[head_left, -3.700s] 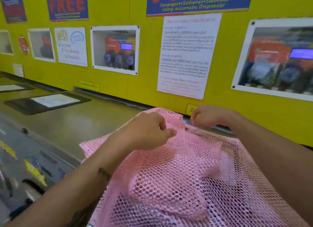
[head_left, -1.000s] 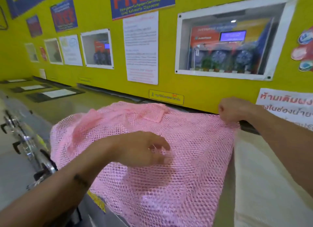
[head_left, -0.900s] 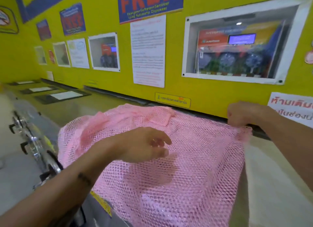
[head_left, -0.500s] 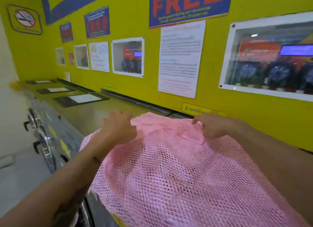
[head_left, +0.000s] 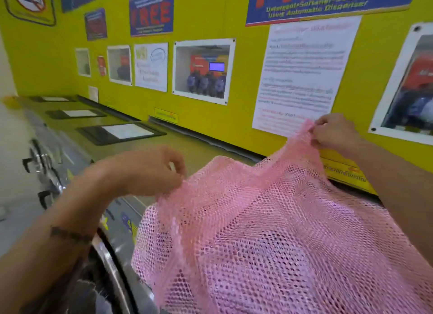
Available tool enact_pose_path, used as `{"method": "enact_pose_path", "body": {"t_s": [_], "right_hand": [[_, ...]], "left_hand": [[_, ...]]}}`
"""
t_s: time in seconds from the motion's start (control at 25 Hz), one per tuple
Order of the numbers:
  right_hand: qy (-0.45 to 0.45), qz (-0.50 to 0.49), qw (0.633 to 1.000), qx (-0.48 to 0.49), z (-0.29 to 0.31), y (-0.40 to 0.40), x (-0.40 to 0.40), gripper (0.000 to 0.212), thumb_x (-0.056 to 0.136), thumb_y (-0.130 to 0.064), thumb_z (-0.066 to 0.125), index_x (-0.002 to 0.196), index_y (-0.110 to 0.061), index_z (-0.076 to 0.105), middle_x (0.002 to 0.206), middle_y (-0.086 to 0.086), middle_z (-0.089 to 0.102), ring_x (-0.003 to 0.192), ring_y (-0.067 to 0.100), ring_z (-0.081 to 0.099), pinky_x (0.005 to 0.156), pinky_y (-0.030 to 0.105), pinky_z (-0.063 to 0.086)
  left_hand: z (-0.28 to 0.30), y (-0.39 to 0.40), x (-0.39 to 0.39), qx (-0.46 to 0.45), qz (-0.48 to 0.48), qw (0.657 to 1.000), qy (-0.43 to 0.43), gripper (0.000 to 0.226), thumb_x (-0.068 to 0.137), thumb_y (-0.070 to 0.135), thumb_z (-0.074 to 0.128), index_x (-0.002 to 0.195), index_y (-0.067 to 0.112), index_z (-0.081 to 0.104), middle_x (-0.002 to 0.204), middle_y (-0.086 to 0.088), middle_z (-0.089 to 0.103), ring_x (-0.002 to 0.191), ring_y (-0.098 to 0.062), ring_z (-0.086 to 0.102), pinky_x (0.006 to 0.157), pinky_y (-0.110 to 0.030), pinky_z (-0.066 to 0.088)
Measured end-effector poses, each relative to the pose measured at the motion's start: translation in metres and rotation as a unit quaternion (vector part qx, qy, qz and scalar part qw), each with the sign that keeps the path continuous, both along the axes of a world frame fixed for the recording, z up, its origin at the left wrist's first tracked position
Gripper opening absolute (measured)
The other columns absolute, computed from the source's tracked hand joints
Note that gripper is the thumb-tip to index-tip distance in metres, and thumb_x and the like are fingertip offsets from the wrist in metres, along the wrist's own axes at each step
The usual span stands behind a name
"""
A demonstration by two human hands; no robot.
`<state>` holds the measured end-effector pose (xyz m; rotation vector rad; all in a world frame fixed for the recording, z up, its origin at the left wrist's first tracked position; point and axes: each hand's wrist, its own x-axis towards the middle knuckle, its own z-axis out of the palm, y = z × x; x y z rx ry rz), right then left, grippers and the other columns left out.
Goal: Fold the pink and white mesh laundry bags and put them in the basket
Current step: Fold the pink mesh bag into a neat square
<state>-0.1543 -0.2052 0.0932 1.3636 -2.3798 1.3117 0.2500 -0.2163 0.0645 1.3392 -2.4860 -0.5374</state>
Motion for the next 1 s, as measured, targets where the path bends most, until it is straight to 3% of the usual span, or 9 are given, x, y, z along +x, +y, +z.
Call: {"method": "enact_pose_path", "body": {"t_s": [0.08, 0.2, 0.28, 0.4, 0.6, 0.68, 0.8, 0.88, 1.0], "right_hand": [[-0.054, 0.02, 0.998, -0.007, -0.004, -0.03, 0.013, 0.014, 0.071, -0.023, 0.063, 0.073, -0.011, 0.07, 0.079, 0.011, 0.074, 0.074, 0.031, 0.072, 0.073, 0.042, 0.06], [0.071, 0.041, 0.99, 0.115, -0.022, -0.051, 0.042, 0.027, 0.08, -0.019, 0.061, 0.106, -0.021, 0.067, 0.107, 0.012, 0.067, 0.091, 0.03, 0.066, 0.072, 0.029, 0.049], [0.163, 0.076, 0.951, 0.25, -0.033, -0.055, 0.057, 0.045, 0.085, -0.017, 0.059, 0.129, -0.021, 0.056, 0.129, 0.013, 0.059, 0.111, 0.03, 0.058, 0.082, 0.03, 0.045], [0.189, 0.122, 0.906, 0.358, -0.051, -0.054, 0.074, 0.048, 0.09, -0.014, 0.055, 0.136, -0.025, 0.052, 0.145, 0.004, 0.047, 0.126, 0.026, 0.047, 0.092, 0.032, 0.041], [0.188, 0.162, 0.915, 0.317, -0.078, -0.061, 0.096, 0.042, 0.093, -0.011, 0.051, 0.131, -0.026, 0.058, 0.143, 0.003, 0.053, 0.126, 0.025, 0.05, 0.091, 0.029, 0.038], [0.245, 0.15, 0.912, 0.292, -0.085, -0.067, 0.103, 0.026, 0.094, -0.016, 0.051, 0.115, -0.023, 0.065, 0.132, 0.005, 0.061, 0.114, 0.026, 0.056, 0.086, 0.031, 0.041], [0.257, 0.096, 0.947, 0.168, -0.075, -0.072, 0.115, 0.015, 0.09, -0.016, 0.052, 0.093, -0.022, 0.066, 0.107, 0.007, 0.069, 0.093, 0.026, 0.059, 0.072, 0.034, 0.046], [0.227, 0.125, 0.955, 0.144, -0.064, -0.072, 0.125, 0.018, 0.091, -0.015, 0.053, 0.099, -0.018, 0.069, 0.105, 0.006, 0.069, 0.09, 0.023, 0.059, 0.071, 0.032, 0.044], [0.23, 0.233, 0.906, 0.268, -0.062, -0.065, 0.141, 0.04, 0.089, -0.009, 0.055, 0.127, -0.018, 0.062, 0.127, 0.004, 0.063, 0.108, 0.02, 0.058, 0.084, 0.029, 0.042]], "left_hand": [[0.008, -0.005, 0.022, -0.005, 0.05, 0.997, -0.067, 0.015, 0.08, 0.029, 0.063, 0.094, 0.031, 0.063, 0.075, 0.005, 0.072, 0.062, -0.009, 0.068, 0.065, -0.027, 0.055], [0.002, -0.016, 0.03, -0.058, 0.075, 0.987, -0.13, 0.034, 0.082, 0.038, 0.061, 0.115, 0.034, 0.055, 0.099, 0.009, 0.065, 0.083, -0.012, 0.064, 0.074, -0.027, 0.049], [-0.012, -0.024, 0.021, -0.066, 0.032, 0.99, -0.119, 0.042, 0.082, 0.046, 0.059, 0.123, 0.037, 0.053, 0.113, 0.008, 0.066, 0.095, -0.014, 0.057, 0.082, -0.028, 0.044], [-0.043, -0.03, 0.002, -0.01, -0.045, 0.993, -0.107, 0.043, 0.086, 0.042, 0.058, 0.129, 0.04, 0.053, 0.115, 0.006, 0.06, 0.096, -0.015, 0.056, 0.082, -0.028, 0.045], [-0.056, -0.035, -0.002, -0.049, -0.048, 0.998, 0.006, 0.037, 0.091, 0.025, 0.056, 0.125, 0.039, 0.055, 0.081, 0.013, 0.051, 0.074, -0.007, 0.053, 0.061, -0.028, 0.04], [-0.048, -0.035, 0.005, -0.05, -0.052, 0.997, 0.031, 0.03, 0.094, 0.027, 0.055, 0.122, 0.038, 0.057, 0.081, 0.013, 0.055, 0.075, -0.004, 0.055, 0.066, -0.03, 0.044], [-0.034, -0.03, 0.019, -0.036, -0.045, 0.998, 0.036, 0.027, 0.093, 0.029, 0.059, 0.116, 0.043, 0.059, 0.088, 0.012, 0.06, 0.076, -0.004, 0.057, 0.066, -0.026, 0.044], [-0.027, -0.025, 0.033, -0.027, -0.019, 0.999, 0.005, 0.03, 0.088, 0.027, 0.066, 0.113, 0.043, 0.06, 0.092, 0.009, 0.063, 0.078, -0.004, 0.059, 0.064, -0.025, 0.047], [-0.025, -0.011, 0.048, 0.019, 0.025, 0.987, -0.159, 0.046, 0.081, 0.031, 0.071, 0.123, 0.039, 0.054, 0.102, 0.007, 0.069, 0.088, -0.009, 0.066, 0.08, -0.027, 0.055]]}}
